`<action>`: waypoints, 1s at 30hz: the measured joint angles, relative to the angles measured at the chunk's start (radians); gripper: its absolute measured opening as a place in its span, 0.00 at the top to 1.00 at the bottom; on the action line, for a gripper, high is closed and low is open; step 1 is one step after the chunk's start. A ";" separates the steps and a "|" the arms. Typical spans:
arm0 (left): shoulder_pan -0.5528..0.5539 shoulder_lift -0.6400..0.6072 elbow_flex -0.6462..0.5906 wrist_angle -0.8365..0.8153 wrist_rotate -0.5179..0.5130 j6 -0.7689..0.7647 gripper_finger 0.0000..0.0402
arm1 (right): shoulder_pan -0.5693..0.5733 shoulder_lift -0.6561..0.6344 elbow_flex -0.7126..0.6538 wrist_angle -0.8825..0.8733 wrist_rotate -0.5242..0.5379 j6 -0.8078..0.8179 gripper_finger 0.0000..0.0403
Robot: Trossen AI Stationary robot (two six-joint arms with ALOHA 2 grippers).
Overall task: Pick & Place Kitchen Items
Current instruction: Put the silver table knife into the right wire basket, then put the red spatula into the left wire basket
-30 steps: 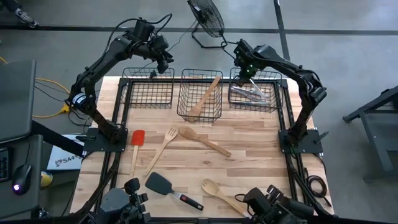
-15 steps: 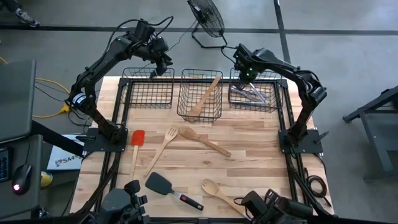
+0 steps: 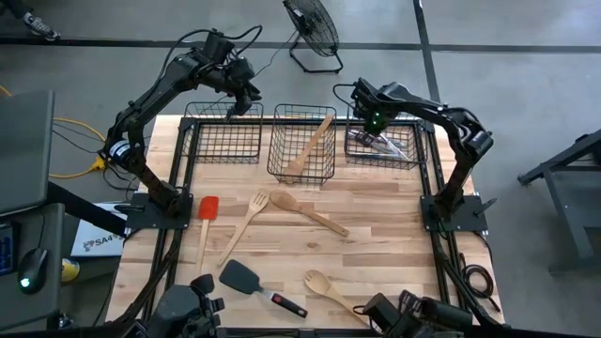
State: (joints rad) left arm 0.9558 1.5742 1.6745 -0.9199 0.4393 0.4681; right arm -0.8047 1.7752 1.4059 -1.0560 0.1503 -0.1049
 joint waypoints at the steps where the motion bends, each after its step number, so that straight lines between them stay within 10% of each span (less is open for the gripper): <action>1: 0.000 0.000 0.000 0.000 0.000 0.004 0.74 | 0.000 0.000 -0.008 0.008 0.001 -0.006 0.93; 30: 0.000 0.000 0.000 0.001 0.000 0.002 0.74 | 0.003 0.000 -0.081 0.050 -0.022 -0.082 0.75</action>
State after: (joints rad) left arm 0.9558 1.5742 1.6745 -0.9188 0.4392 0.4700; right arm -0.8014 1.7752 1.3253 -1.0061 0.1284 -0.1873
